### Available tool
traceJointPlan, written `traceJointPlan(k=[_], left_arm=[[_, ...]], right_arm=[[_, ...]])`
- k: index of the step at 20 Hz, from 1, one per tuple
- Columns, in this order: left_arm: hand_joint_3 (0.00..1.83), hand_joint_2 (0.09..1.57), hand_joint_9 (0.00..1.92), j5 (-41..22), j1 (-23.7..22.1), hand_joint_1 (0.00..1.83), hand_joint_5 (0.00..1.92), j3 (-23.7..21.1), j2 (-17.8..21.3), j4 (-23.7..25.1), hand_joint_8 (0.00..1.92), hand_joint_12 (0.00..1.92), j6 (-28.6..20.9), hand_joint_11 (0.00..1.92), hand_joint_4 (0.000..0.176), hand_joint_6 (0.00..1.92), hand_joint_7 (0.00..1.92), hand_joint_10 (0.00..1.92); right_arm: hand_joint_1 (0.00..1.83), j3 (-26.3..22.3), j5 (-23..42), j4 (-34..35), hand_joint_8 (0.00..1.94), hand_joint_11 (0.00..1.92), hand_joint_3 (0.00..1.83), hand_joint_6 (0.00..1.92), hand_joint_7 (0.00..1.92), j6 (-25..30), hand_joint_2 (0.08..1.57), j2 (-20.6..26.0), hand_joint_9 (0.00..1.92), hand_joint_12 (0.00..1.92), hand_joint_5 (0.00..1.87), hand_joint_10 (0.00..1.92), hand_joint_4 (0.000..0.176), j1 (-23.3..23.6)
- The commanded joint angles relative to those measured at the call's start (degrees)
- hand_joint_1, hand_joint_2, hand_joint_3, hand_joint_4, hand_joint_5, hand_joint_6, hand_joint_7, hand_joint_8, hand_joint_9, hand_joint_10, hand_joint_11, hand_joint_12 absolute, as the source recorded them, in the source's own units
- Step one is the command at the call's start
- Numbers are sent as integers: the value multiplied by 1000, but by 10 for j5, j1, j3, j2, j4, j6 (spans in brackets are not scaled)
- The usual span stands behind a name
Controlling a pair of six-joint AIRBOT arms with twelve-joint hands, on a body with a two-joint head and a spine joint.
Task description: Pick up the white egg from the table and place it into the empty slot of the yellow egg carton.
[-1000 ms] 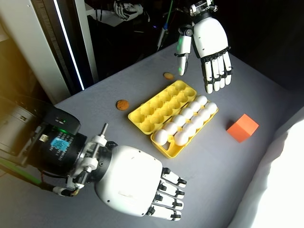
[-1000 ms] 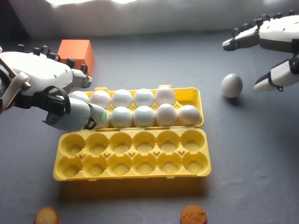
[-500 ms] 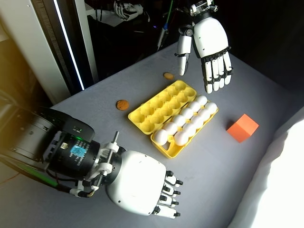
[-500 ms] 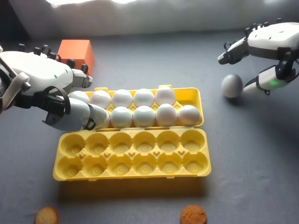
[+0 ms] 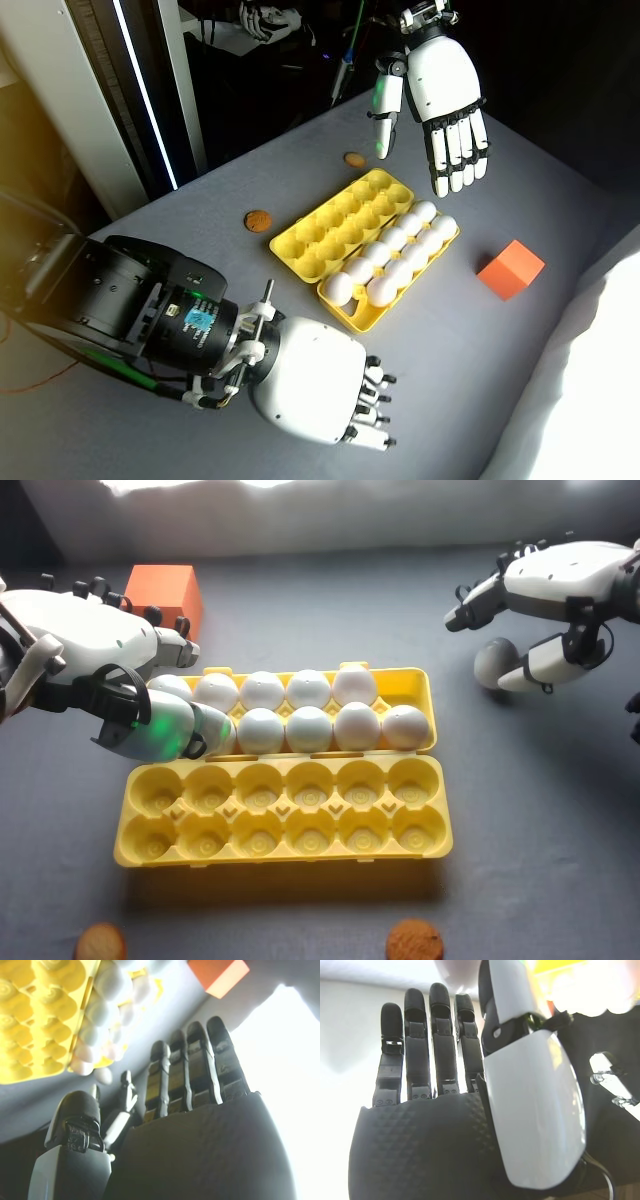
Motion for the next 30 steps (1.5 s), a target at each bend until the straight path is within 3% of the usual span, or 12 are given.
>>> traceJointPlan(k=[1, 8, 11, 12, 13, 24, 25, 26, 28, 30], left_arm=[[0, 1288, 209, 7, -10, 0, 236, 2, 7, 29, 0, 374, 1, 0, 0, 0, 235, 0], [2, 1293, 193, 7, -11, 0, 215, 3, 7, 29, 2, 337, 1, 0, 0, 3, 222, 3], [0, 1295, 213, 7, -11, 0, 238, 3, 7, 30, 2, 379, 1, 0, 0, 1, 240, 1], [0, 1295, 213, 7, -11, 0, 238, 3, 7, 30, 2, 379, 1, 0, 0, 1, 240, 1], [0, 1287, 211, 7, -11, 0, 233, 3, 7, 30, 2, 365, 1, 0, 0, 1, 238, 1], [0, 1285, 241, 7, -12, 0, 240, 3, 6, 31, 0, 390, 1, 0, 0, 0, 261, 1], [0, 1286, 237, 7, -12, 0, 234, 3, 6, 31, 0, 391, 1, 0, 0, 0, 256, 0], [0, 1290, 261, 7, -12, 0, 267, 3, 6, 31, 0, 433, 1, 0, 0, 0, 283, 0], [0, 1283, 255, 7, -12, 0, 256, 3, 6, 31, 1, 433, 1, 0, 0, 0, 276, 2], [0, 1282, 271, 7, -12, 0, 266, 3, 6, 31, 3, 458, 1, 0, 0, 2, 292, 4]], right_arm=[[1187, 6, 66, 3, 24, 0, 0, 19, 588, 4, 1061, 7, 462, 1068, 544, 106, 0, 0], [1160, 30, 70, 3, 23, 0, 4, 16, 608, 39, 1078, -2, 484, 1130, 558, 120, 0, -16], [1158, 30, 70, 3, 17, 0, 0, 3, 687, 39, 1079, -3, 421, 1240, 622, 458, 0, -19], [1158, 30, 70, 3, 17, 0, 0, 3, 687, 39, 1079, -3, 421, 1240, 622, 458, 0, -19], [1147, 30, 70, 3, 10, 0, 2, 1, 690, 40, 1095, -5, 360, 1275, 632, 619, 0, -21], [1194, 31, 78, 3, 105, 50, 0, 52, 942, 44, 1085, -10, 541, 1452, 859, 846, 0, -27], [1214, 33, 78, 3, 918, 80, 0, 900, 971, 44, 1178, -10, 594, 1488, 818, 882, 0, -27], [1205, 34, 78, 3, 1179, 106, 0, 1123, 925, 44, 1191, -10, 597, 1537, 770, 964, 0, -27], [1212, 35, 78, 3, 1263, 186, 0, 1095, 920, 44, 1180, -10, 667, 1550, 802, 1043, 0, -27], [1225, 35, 79, 2, 1217, 244, 1, 1018, 956, 44, 1157, -10, 727, 1513, 854, 1025, 0, -27]])
